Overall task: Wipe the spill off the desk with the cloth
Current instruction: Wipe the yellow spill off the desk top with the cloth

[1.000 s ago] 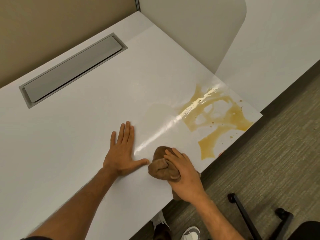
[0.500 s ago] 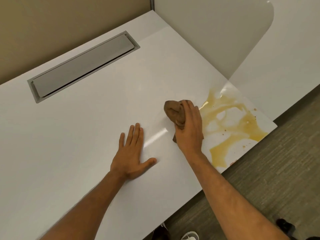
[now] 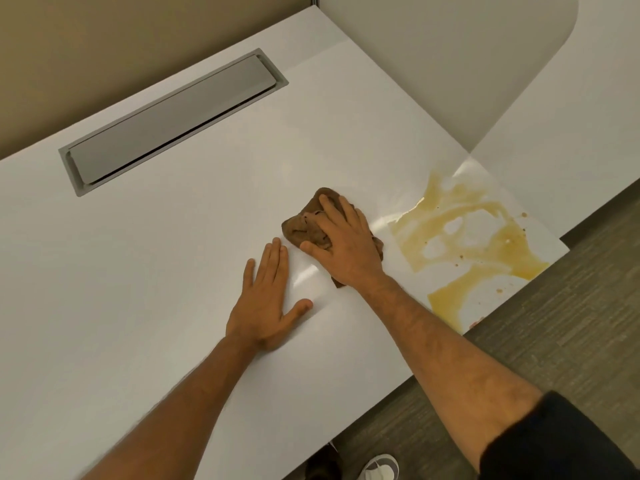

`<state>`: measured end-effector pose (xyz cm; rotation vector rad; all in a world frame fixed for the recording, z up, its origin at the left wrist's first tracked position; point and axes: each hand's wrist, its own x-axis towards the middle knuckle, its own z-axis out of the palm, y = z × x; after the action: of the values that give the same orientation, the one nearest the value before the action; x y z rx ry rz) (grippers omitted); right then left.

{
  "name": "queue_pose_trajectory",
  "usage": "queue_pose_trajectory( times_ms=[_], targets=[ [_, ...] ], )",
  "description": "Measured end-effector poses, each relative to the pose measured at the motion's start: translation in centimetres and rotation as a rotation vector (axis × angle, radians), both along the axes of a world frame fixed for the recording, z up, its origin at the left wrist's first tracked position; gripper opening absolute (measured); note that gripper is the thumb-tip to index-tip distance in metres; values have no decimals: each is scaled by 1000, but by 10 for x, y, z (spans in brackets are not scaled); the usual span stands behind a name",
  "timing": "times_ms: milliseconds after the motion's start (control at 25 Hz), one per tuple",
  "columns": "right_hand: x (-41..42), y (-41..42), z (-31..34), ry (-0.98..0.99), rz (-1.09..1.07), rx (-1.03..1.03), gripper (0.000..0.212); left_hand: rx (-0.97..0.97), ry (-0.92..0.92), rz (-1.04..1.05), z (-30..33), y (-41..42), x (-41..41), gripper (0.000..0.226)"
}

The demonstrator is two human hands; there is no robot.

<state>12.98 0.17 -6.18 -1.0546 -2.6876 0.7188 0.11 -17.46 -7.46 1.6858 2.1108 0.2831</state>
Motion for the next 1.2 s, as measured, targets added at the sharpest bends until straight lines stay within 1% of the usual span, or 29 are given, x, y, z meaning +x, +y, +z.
queue_pose_trajectory(
  times_ms=[80, 160, 280, 440, 520, 600, 680, 760, 880, 1040, 1120, 1200],
  targets=[
    [13, -14, 0, 25, 58, 20, 57, 28, -33, 29, 0, -1, 1, 103],
    [27, -33, 2, 44, 64, 33, 58, 36, -37, 42, 1, -1, 1, 103],
    [50, -71, -4, 9, 54, 104, 57, 38, -29, 28, -1, -3, 1, 103],
    [86, -109, -13, -38, 16, 136, 64, 8, 0, -12, -1, -4, -2, 123],
    [101, -123, -15, -61, -11, 133, 65, -4, 24, -31, -1, -4, -2, 129],
    [113, -134, -15, -70, -40, 131, 62, 2, 35, -30, -4, -5, -4, 123],
    [129, -143, -16, -82, -71, 137, 60, 15, 55, -19, -8, -5, -4, 106],
    [142, -147, -15, -81, -130, 129, 62, -1, 104, 2, -9, -2, -2, 98],
    [154, -156, -9, -75, -226, 85, 67, -33, 190, -36, -4, -3, 5, 94],
    [164, -158, -4, -69, -341, 75, 75, -15, 185, -225, 8, 23, 39, 93],
    [170, -159, -6, -40, -385, 85, 73, -12, 126, -209, 8, 42, 65, 92],
    [171, -160, -7, -11, -412, 77, 71, -13, 141, -178, 3, 52, 80, 90]
  ],
)
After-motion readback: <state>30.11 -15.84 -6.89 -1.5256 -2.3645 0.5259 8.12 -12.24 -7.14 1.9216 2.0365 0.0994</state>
